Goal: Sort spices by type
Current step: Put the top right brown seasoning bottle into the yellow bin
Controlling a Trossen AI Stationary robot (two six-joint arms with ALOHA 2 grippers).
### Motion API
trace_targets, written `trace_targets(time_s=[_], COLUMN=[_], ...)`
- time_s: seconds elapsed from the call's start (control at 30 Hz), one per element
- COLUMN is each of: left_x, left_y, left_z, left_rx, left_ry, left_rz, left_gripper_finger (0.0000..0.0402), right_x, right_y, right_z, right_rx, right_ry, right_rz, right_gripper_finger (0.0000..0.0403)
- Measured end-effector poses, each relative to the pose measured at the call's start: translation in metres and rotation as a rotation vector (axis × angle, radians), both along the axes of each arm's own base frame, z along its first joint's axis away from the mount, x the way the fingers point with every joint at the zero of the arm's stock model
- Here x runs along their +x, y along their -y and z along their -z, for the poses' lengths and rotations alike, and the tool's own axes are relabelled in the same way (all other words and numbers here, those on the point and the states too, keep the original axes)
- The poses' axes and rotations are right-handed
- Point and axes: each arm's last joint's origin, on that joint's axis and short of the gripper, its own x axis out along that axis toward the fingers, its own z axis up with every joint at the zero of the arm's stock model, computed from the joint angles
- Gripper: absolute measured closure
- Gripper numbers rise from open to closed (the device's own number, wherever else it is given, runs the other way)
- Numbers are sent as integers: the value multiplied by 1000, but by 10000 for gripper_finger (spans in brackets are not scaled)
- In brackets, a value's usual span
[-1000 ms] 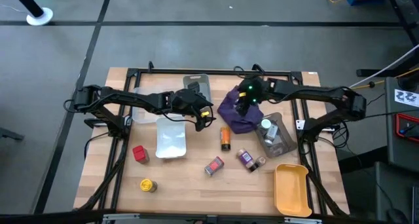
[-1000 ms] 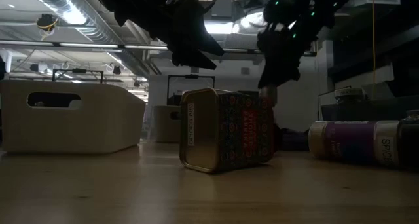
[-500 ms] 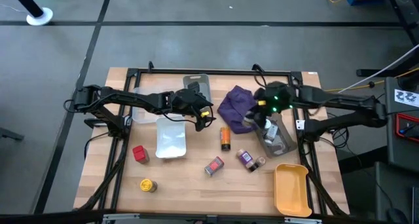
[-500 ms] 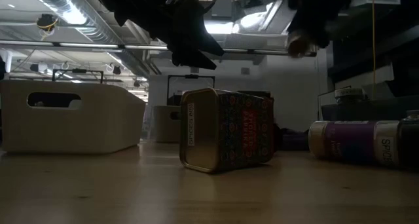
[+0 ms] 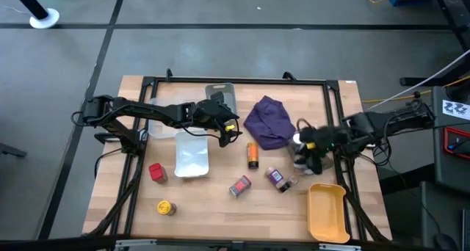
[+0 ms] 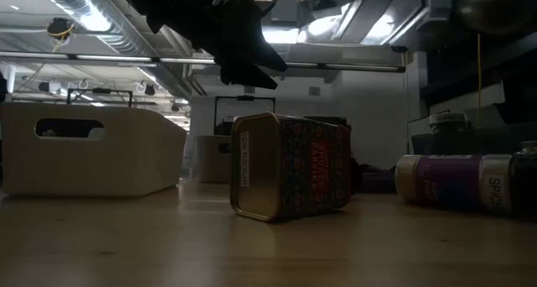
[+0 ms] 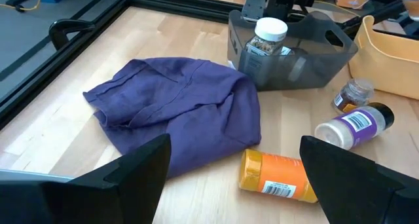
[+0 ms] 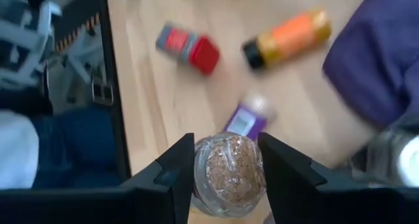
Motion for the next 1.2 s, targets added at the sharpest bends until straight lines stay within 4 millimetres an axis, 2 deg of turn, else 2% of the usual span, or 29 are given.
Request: trace_targets(time_s=[0.2, 0.4, 0.53, 0.77, 1.2], left_x=[0, 0, 0, 0, 0], left_y=[0, 0, 0, 0, 0], left_z=[0, 0, 0, 0, 0], left_rx=[-9, -22, -22, -22, -21], left_ry=[4, 7, 7, 7, 7], left_rz=[-5, -12, -12, -12, -12], left_gripper_finger=[79, 79, 79, 79, 79], right_x=[-20, -37, -50, -64, -70], right_y=[-30, -57, -76, -107, -161], right_z=[5, 6, 14, 37, 96], right_rx=[4, 41, 39, -19, -190], right_ry=[-91, -95, -156, -293, -436], right_rz=[-28, 43, 90, 165, 295], right_gripper_finger=[253, 253, 253, 253, 253])
